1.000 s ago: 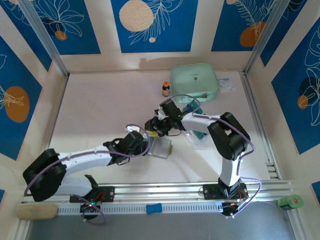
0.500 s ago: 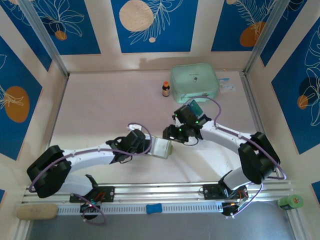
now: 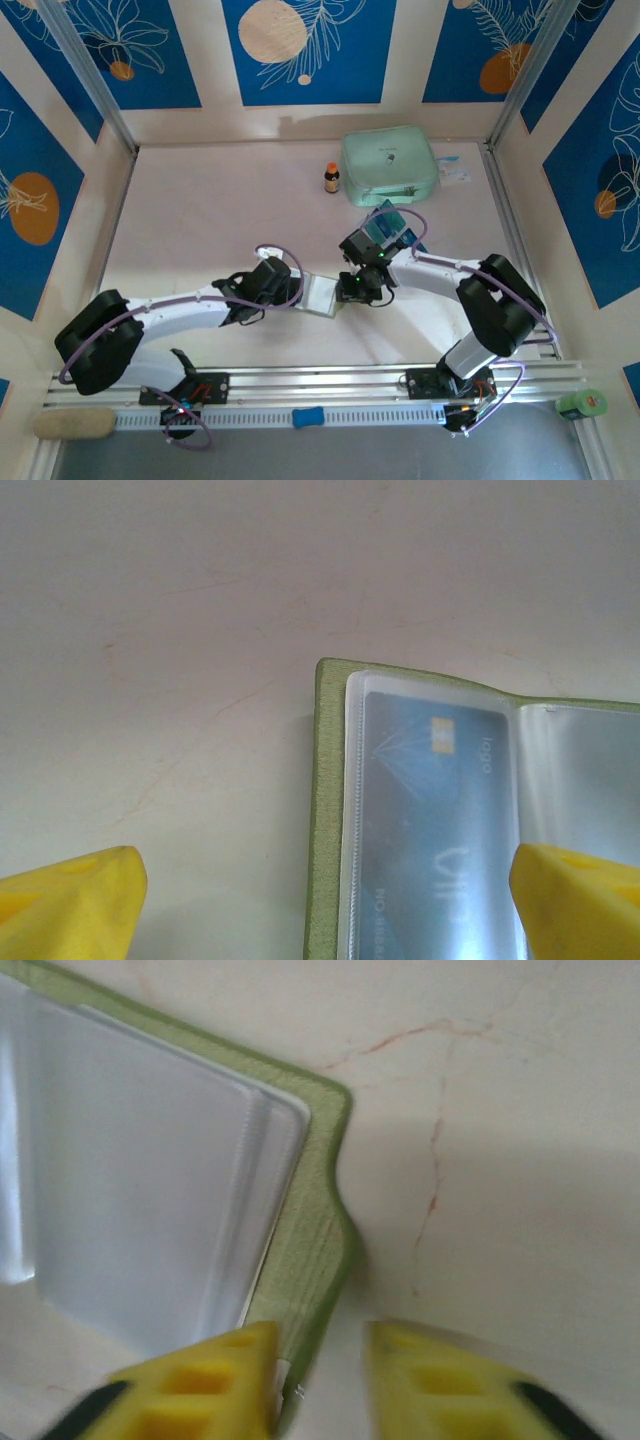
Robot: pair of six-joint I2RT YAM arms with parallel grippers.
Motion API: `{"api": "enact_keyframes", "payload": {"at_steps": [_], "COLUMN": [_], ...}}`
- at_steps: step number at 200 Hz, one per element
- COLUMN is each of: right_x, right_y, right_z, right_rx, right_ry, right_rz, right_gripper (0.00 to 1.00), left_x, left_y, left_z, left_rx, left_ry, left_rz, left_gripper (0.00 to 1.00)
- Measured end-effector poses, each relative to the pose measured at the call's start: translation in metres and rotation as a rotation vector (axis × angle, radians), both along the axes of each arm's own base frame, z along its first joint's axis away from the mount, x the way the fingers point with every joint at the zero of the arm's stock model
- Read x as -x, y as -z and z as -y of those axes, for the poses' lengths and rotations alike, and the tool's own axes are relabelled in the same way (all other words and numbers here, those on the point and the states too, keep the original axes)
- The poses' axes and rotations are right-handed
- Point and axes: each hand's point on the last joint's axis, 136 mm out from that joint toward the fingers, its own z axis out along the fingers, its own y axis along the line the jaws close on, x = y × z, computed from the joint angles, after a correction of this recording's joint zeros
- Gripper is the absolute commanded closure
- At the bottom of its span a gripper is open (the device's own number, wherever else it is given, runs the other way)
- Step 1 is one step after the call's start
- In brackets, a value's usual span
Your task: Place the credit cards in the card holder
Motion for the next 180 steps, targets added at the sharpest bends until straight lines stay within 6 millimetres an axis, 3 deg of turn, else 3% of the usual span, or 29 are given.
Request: {"api": "enact_keyframes", "payload": {"at_steps": [23,49,55,80,111,131,162,180], "right_x": [-0.012,-0.026,-0.028,-0.030,-0.027,-0.032,-0.061,-0.075], "right_y": [-0.004,-0.012,-0.013,-0.013,-0.018,-0.041,-0.092,-0.106], "right_z": [-0.001,-0.001,-0.001,0.003,0.011,0.019,0.036,0.052], "right_rx": [-0.001,-0.007,-0.008,-0.001,0.019,0.023,0.038,0.089], "right_ry": [0.000,-0.005,-0.008,-0.020,-0.049,-0.054,-0.029,-0.010], "right_rz": [0.024,0.061,0.067,0.070,0.069,0.114,0.257,0.307], "right_gripper": [0.99,1.00,0.97,0.69,0.63,0.60,0.60,0.59], "left_x": [0.000,-0.002,-0.002,-0.002,-0.001,-0.001,0.000,0.000], "left_y": [0.000,-0.003,-0.004,-0.004,-0.004,-0.003,-0.004,-0.005], "left_z": [0.001,0.003,0.003,0.003,0.004,0.005,0.006,0.007], "left_rx": [0.002,0.009,0.010,0.010,0.014,0.019,0.026,0.029], "left_ry": [0.001,0.002,0.002,0.002,0.006,0.009,0.012,0.013], "left_rz": [0.000,0.004,0.005,0.005,0.000,-0.004,-0.008,-0.007], "left_gripper": [0.06,0.05,0.05,0.05,0.04,0.01,0.00,0.00]}}
